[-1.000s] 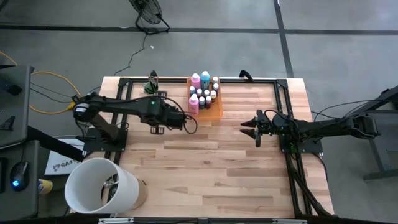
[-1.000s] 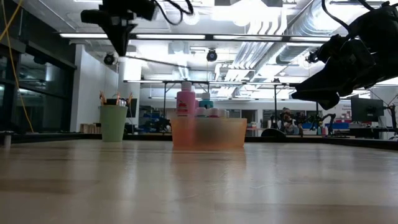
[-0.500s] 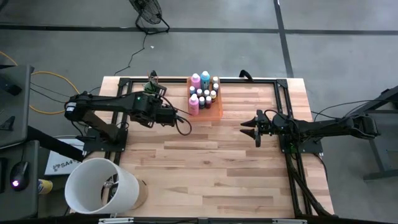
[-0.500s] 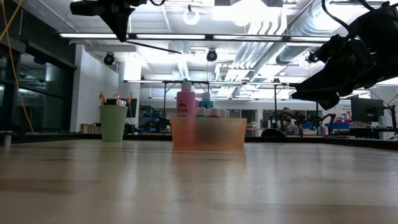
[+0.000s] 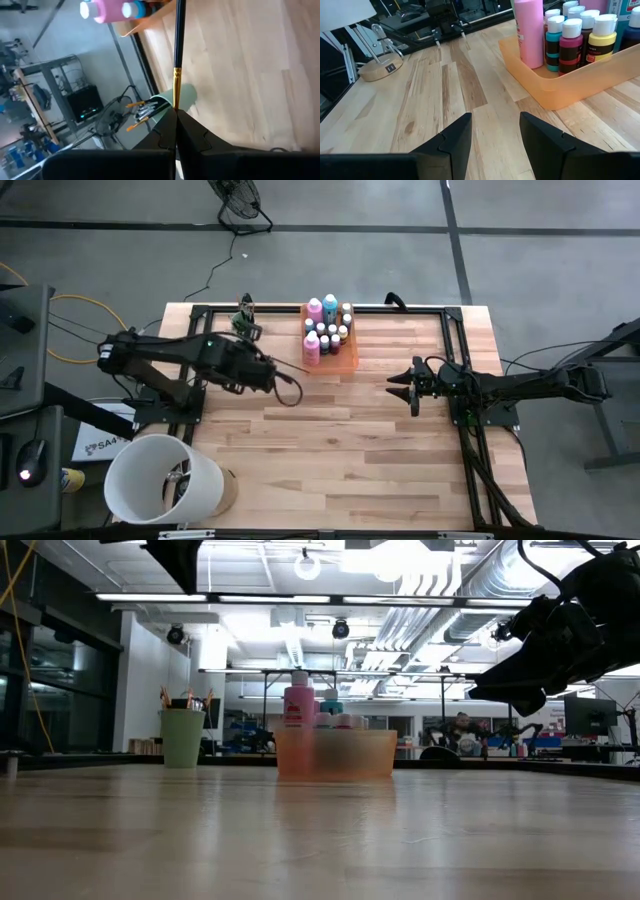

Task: Pick & Place Paint Supplies
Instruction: Put the orange paintbrush into the cup

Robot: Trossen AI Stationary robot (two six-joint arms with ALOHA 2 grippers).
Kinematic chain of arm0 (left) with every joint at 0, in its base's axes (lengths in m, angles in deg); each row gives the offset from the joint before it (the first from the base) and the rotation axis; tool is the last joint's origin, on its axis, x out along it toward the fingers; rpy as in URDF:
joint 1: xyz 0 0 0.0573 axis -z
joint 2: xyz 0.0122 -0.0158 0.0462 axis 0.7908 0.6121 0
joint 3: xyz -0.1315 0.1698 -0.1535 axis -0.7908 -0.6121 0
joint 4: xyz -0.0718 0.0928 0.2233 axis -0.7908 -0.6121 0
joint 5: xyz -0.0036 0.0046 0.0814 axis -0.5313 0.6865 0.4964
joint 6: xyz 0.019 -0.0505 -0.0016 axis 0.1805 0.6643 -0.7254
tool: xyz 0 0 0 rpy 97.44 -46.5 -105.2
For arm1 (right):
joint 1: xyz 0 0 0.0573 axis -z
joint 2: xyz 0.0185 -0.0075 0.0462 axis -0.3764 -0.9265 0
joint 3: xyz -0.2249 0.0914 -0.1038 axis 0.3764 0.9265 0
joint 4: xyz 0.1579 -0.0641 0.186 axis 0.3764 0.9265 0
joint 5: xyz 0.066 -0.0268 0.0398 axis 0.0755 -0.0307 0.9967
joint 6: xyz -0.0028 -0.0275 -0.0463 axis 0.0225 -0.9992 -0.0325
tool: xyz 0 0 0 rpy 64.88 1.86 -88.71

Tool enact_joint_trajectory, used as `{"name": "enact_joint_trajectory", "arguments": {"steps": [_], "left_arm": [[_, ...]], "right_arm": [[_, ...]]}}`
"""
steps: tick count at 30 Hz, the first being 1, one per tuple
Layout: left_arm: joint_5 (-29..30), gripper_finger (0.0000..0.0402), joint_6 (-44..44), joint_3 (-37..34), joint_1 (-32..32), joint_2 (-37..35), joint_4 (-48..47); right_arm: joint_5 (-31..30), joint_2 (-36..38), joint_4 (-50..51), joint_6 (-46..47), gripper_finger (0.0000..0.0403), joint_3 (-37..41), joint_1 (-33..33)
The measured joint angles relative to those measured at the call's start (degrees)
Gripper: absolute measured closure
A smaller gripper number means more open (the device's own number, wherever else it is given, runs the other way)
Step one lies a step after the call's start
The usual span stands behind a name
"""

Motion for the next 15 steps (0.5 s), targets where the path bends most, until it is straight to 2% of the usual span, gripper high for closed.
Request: {"name": "enact_joint_trajectory", "arguments": {"steps": [8,15], "left_arm": [[6.72,0.0401,-5.68,-0.02,-2.53,-5.04,-0.05],[14.22,0.0401,-17.98,-0.02,-9.15,-5.81,0.06]], "right_arm": [[0.0,0.0,0.09,0.0,0.0243,0.0,0.02],[0.02,-0.02,0.11,0.0,0.0243,0.01,0.0]]}}
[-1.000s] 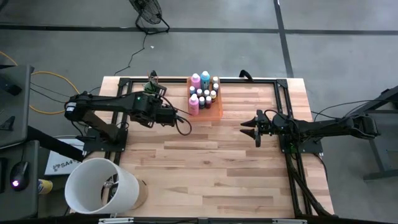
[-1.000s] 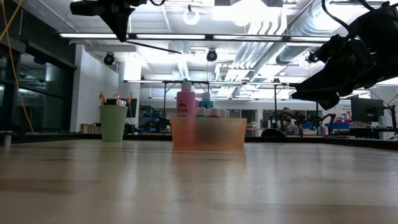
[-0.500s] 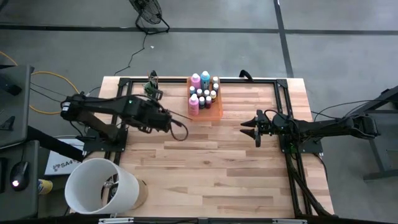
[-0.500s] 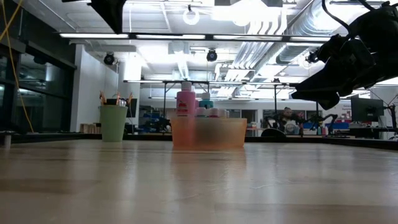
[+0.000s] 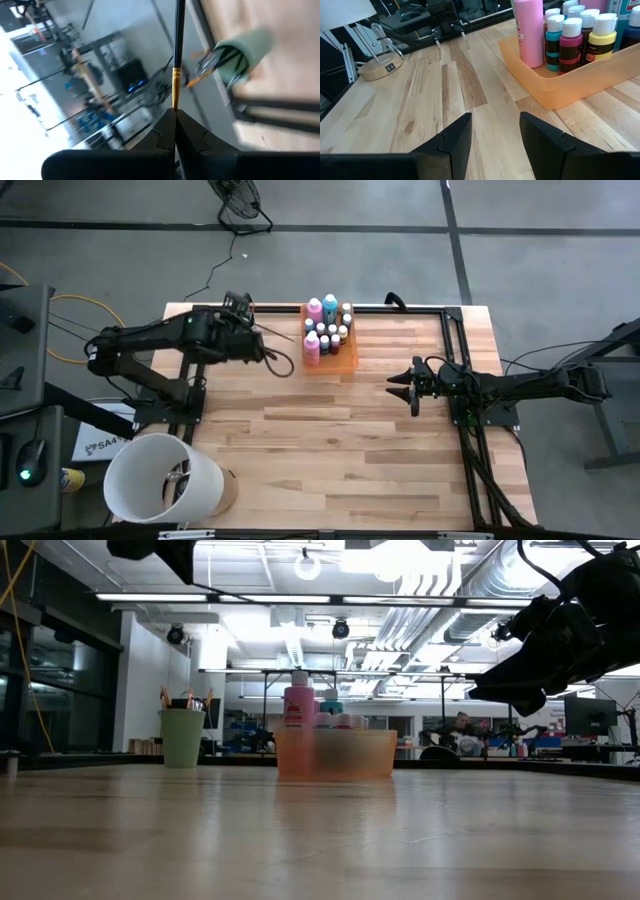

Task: Pick & Place Paint Supplies
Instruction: Put the orange paintbrush into the cup

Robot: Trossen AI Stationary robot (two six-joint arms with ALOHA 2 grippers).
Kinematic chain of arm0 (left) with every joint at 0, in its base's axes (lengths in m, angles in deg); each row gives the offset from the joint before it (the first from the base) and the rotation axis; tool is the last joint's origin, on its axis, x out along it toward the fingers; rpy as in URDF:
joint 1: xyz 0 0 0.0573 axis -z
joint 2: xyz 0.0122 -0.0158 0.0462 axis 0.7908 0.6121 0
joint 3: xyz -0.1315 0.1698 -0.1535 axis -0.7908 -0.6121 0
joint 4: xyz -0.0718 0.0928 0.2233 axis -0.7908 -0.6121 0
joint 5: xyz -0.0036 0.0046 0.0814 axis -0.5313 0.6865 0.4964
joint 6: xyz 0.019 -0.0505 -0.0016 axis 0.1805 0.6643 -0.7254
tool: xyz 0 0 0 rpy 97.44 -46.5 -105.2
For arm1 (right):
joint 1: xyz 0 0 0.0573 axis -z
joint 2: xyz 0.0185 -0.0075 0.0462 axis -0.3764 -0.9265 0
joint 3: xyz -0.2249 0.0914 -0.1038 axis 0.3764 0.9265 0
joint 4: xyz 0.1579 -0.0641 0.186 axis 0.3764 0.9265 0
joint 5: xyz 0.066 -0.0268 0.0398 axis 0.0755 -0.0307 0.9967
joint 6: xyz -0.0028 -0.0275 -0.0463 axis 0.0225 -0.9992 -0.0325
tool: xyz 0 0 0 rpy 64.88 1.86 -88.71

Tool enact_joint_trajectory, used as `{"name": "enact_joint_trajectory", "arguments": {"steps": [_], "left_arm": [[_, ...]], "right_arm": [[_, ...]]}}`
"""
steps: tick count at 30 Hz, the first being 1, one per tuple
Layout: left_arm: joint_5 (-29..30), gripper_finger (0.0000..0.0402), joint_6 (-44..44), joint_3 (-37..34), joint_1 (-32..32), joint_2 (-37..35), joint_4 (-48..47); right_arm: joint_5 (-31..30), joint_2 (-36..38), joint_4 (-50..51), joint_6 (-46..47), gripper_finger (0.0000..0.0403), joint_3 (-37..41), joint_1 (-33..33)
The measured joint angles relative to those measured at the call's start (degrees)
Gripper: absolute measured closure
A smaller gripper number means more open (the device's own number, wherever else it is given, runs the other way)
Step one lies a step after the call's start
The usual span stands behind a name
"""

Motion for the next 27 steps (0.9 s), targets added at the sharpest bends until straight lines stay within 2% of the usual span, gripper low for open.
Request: {"name": "enact_joint_trajectory", "arguments": {"steps": [4,8,11,15,18,22,27], "left_arm": [[2.96,0.0401,-7.03,-0.1,-3.32,0.18,-0.11],[6.49,0.0401,-12.63,-4.81,-4.69,0.2,-0.19],[6.73,0.0401,-12.89,-10.33,-4.71,-0.1,-0.23],[10.93,0.0401,-12.43,-16.04,-5.62,-0.19,-0.05],[11.59,0.0401,-12.04,-18.6,-7.93,-0.63,-0.19],[17.48,0.0401,-12.66,-21.08,-12.74,-0.57,-0.07],[19.34,0.0401,-14.7,-24.24,-18.32,0.19,-0.18]], "right_arm": [[0.0,0.0,-0.02,0.0,0.0243,-0.01,0.0],[-0.02,0.0,0.0,-0.01,0.0243,-0.01,0.01],[0.0,0.0,0.0,-0.02,0.0243,0.01,0.0],[-0.02,0.01,-0.02,-0.01,0.0243,-0.01,0.01],[0.0,0.0,-0.02,0.0,0.0243,-0.01,0.02],[-0.02,0.0,0.0,-0.01,0.0243,-0.01,0.01],[0.0,0.02,-0.02,-0.02,0.0243,-0.01,0.0]]}}
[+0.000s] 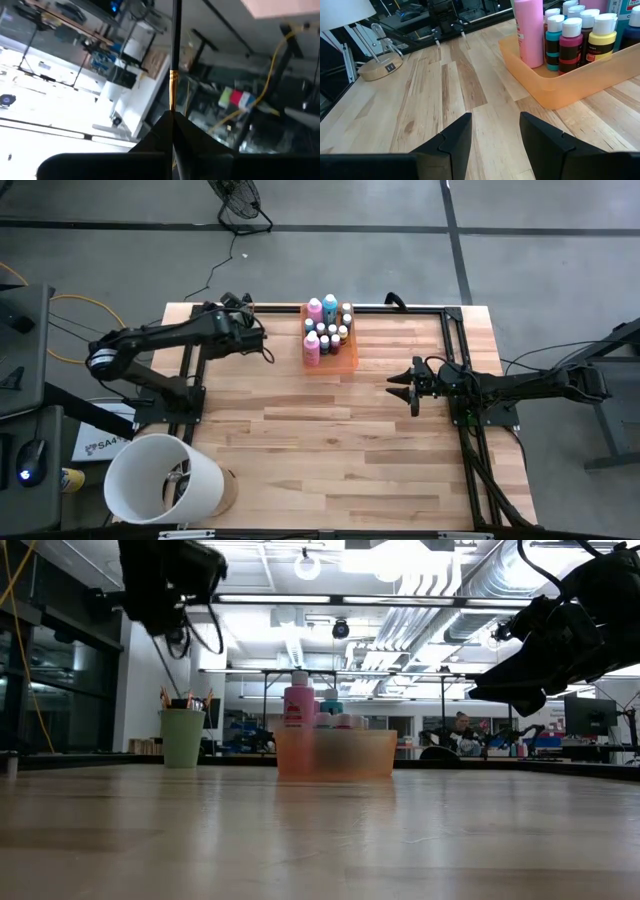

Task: Pick & Place Paint Supplies
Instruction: Put the orange paintbrush into the cup

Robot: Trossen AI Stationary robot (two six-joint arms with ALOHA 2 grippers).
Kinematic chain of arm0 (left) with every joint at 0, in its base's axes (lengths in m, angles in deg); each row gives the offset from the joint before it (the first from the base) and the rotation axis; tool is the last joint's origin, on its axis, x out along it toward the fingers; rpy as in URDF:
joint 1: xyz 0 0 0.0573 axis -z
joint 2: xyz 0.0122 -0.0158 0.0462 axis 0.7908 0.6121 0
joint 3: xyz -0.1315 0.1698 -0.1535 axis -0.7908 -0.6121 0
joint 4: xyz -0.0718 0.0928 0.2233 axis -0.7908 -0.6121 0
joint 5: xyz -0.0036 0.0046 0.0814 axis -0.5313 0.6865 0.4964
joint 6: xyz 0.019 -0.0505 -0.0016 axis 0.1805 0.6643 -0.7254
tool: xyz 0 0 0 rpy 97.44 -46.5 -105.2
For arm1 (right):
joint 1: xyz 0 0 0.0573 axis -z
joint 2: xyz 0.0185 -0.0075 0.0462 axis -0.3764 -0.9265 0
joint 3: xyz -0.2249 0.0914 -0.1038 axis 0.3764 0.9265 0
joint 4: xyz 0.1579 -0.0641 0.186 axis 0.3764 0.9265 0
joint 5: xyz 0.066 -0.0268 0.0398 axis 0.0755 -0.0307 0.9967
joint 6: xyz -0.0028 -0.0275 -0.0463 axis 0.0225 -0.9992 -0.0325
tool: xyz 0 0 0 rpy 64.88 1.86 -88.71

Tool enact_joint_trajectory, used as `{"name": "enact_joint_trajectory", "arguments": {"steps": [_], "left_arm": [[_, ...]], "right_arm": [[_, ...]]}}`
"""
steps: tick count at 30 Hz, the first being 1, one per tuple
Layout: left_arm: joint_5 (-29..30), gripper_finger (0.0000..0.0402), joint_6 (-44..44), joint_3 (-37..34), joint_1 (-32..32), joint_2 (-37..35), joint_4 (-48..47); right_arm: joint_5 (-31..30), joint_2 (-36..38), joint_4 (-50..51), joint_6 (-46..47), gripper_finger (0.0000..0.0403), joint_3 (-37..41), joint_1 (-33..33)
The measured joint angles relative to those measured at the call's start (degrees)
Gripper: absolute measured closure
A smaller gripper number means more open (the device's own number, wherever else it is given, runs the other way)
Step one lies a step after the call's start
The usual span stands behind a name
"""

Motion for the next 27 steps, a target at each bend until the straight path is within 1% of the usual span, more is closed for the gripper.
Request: {"name": "enact_joint_trajectory", "arguments": {"steps": [4,8,14,22,27], "left_arm": [[3.91,0.0401,0.43,-2.65,-3.35,1.53,0.04],[7.07,0.0401,1.01,-3.99,-5.0,3.14,0.15],[7.58,0.0401,0.29,-4.05,-4.99,4.55,2.88],[7.9,0.0401,-2.93,-4.05,-4.99,6.3,6.06],[7.83,0.0391,-2.96,-4.05,-4.97,7.0,6.18]], "right_arm": [[0.0,-0.02,0.01,0.0,0.0243,0.0,0.0],[-0.01,-0.01,0.02,0.0,0.0243,0.0,0.01],[-0.02,-0.02,0.01,0.02,0.0243,0.0,0.0],[0.0,0.0,0.01,0.01,0.0243,0.0,0.0],[-0.02,-0.01,0.01,0.01,0.0243,0.01,0.01]]}}
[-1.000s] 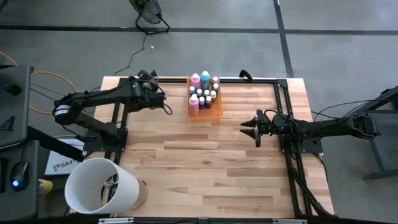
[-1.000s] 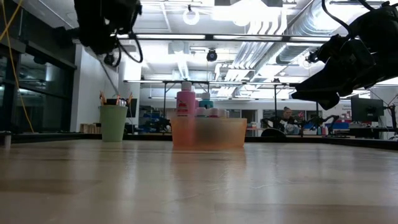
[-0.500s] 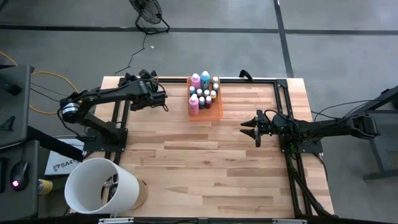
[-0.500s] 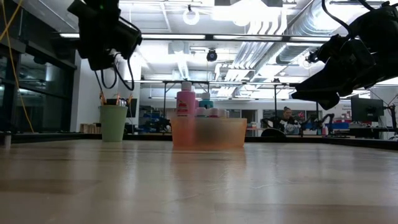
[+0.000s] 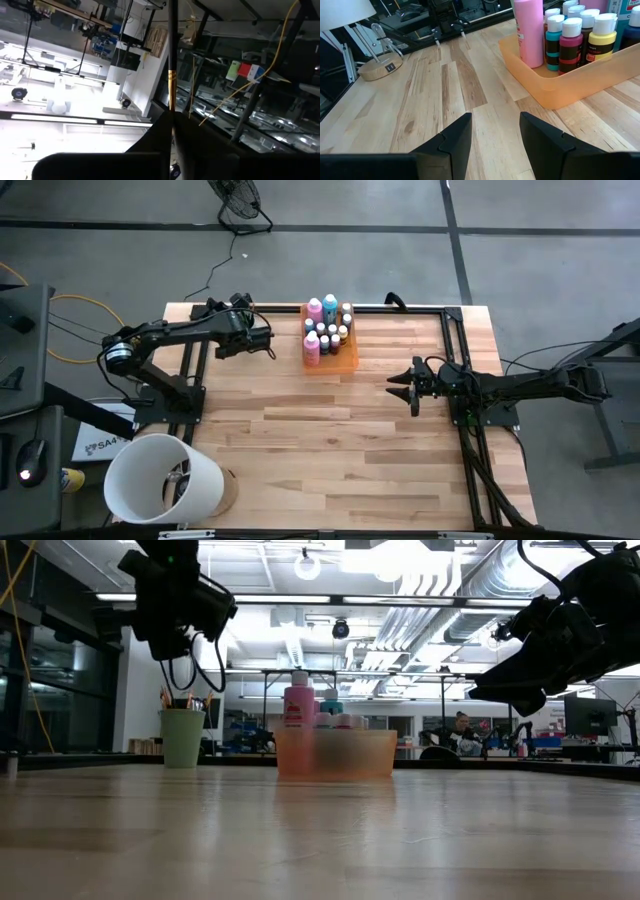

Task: Pick & Place Paint Supplies
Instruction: Put the orange paintbrush into the cup, then return to Home Position

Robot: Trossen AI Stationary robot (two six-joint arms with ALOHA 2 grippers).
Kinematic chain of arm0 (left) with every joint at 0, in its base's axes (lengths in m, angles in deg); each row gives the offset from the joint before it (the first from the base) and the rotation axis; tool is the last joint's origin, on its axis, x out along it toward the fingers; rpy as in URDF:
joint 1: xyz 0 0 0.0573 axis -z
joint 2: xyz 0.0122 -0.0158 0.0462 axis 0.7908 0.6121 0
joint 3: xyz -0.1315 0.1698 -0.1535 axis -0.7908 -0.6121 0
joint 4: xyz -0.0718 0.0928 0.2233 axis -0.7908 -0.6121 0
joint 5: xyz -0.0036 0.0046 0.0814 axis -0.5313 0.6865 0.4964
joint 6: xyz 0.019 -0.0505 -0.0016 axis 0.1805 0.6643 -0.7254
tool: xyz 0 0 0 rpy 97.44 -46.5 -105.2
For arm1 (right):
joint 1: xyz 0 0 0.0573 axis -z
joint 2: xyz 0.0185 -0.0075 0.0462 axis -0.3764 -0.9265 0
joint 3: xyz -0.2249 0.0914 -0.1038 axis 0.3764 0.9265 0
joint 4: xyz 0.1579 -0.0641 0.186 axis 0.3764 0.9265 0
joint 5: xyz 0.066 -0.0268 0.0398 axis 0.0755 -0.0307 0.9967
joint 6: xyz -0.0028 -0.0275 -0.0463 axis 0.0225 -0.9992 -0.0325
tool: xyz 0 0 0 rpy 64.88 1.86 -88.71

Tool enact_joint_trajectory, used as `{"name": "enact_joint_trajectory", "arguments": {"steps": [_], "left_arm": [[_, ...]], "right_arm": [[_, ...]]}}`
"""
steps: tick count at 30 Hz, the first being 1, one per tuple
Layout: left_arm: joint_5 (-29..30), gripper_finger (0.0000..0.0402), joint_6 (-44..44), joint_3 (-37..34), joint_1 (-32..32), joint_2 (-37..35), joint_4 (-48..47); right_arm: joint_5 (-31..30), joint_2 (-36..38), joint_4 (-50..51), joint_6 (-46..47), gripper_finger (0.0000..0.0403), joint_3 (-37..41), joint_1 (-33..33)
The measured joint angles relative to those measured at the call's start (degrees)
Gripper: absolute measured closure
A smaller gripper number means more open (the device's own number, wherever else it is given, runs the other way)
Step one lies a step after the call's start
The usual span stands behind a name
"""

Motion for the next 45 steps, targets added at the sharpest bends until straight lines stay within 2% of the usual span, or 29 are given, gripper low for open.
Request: {"name": "enact_joint_trajectory", "arguments": {"steps": [4,10,14,19,24,28,31,34,36,40,45], "left_arm": [[0.0,0.0362,-0.02,0.0,1.55,0.0,-0.21],[-1.03,0.0296,0.49,0.0,5.34,0.0,-0.01],[-0.67,0.0264,4.45,0.0,7.81,0.0,-0.05],[1.77,0.0257,16.29,1.11,12.69,-1.03,-0.27],[1.09,0.0256,31.87,5.46,21.66,-4.75,-0.62],[-2.73,0.0256,46.31,8.99,30.88,-8.78,-0.5],[-9.38,0.0256,58.44,10.55,37.29,-11.8,0.49],[-18.72,0.0256,66.65,10.37,42.65,-15.18,6.32],[-22.77,0.0256,68.3,8.56,45.69,-17.01,12.48],[-23.06,0.0256,67.57,1.87,51.91,-20.01,25.76],[-22.74,0.0256,67.95,-11.16,56.65,-22.76,41.8]], "right_arm": [[0.01,0.01,0.01,0.01,0.0243,0.01,-0.01],[0.0,0.01,-0.01,0.01,0.0243,-0.01,0.01],[0.01,0.0,-0.01,0.0,0.0243,0.01,0.0],[0.0,-0.01,-0.01,0.01,0.0243,-0.01,-0.01],[0.02,0.0,0.0,0.01,0.0243,0.01,0.01],[-0.01,-0.01,0.01,-0.01,0.0243,0.01,0.01],[0.02,-0.01,-0.01,-0.01,0.0243,-0.01,-0.01],[0.01,0.0,0.0,0.01,0.0243,0.0,0.0],[0.0,0.01,-0.01,0.01,0.0243,0.0,0.0],[-0.01,-0.01,-0.01,0.01,0.0243,-0.01,-0.01],[0.01,-0.01,-0.01,0.0,0.0243,0.0,0.0]]}}
